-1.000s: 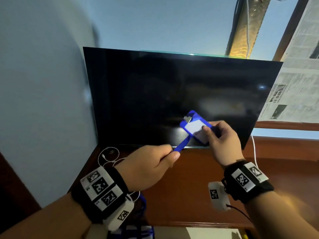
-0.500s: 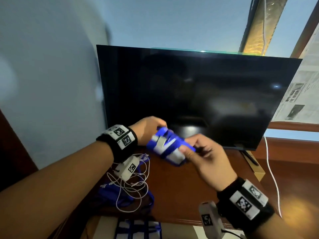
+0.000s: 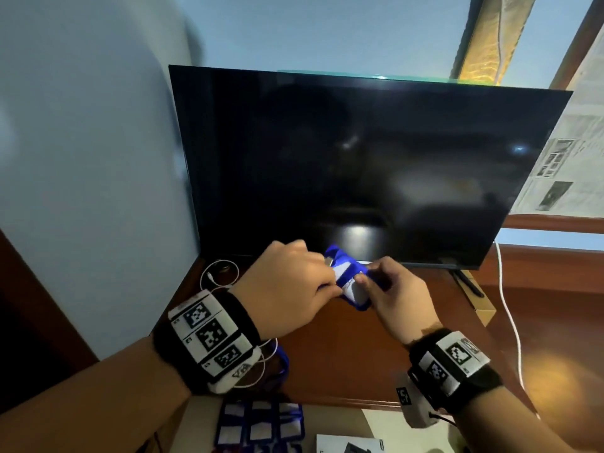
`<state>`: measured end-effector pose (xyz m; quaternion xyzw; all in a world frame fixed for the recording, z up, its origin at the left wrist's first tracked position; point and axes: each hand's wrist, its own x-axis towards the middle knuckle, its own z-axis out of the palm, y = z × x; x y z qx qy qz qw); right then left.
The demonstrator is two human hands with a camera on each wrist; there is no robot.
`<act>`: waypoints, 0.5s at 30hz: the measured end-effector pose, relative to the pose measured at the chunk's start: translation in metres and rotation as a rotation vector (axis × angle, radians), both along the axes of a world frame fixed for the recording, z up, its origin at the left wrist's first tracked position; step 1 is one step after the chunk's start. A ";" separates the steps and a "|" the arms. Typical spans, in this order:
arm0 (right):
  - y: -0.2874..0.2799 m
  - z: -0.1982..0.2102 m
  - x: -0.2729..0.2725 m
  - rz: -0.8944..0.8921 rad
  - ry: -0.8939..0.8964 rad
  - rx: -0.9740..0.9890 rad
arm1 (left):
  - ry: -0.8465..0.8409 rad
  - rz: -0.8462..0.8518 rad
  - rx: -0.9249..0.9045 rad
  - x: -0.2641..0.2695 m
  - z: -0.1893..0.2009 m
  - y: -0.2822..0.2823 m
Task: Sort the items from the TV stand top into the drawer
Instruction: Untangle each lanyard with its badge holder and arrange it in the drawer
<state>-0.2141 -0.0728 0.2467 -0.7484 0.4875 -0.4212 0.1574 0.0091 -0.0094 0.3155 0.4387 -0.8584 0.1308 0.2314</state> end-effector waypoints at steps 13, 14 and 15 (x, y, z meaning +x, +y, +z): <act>0.037 0.017 0.022 0.468 -0.134 0.045 | 0.783 -0.032 1.016 0.041 -0.009 -0.024; 0.038 0.015 0.024 0.444 -0.219 0.069 | 0.938 -0.047 1.065 0.041 -0.020 -0.021; 0.038 0.011 0.025 0.399 -0.302 0.086 | 1.070 -0.054 1.101 0.039 -0.032 -0.019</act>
